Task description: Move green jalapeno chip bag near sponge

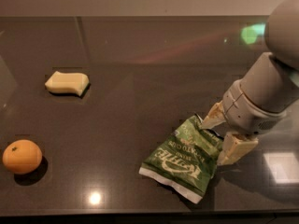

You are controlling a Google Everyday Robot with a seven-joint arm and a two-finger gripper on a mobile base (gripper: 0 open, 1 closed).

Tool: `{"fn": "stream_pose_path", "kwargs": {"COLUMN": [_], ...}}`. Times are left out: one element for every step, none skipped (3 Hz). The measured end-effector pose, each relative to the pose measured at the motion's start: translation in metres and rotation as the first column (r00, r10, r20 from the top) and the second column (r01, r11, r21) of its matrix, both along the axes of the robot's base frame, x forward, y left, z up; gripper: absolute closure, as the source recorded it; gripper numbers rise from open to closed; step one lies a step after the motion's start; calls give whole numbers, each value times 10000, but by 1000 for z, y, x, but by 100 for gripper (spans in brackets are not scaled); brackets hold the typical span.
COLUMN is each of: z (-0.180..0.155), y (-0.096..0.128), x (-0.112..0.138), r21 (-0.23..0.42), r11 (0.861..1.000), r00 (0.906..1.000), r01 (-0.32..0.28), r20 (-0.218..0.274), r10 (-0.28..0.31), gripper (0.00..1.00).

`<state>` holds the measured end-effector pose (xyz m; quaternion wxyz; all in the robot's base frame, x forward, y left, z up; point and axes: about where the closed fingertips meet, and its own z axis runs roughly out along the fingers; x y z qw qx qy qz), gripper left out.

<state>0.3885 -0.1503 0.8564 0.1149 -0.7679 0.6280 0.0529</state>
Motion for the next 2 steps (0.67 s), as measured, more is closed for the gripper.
{"fn": "stream_pose_path", "kwargs": {"z": [11,32], "y": [0,6], "x": [5,20], "r21": [-286,-315], "r11": [9994,9981], "r00": [9998,9983], "r01": [177,538], "r20": [10,256], "r10": [-177,-530], "gripper": [64,87]}}
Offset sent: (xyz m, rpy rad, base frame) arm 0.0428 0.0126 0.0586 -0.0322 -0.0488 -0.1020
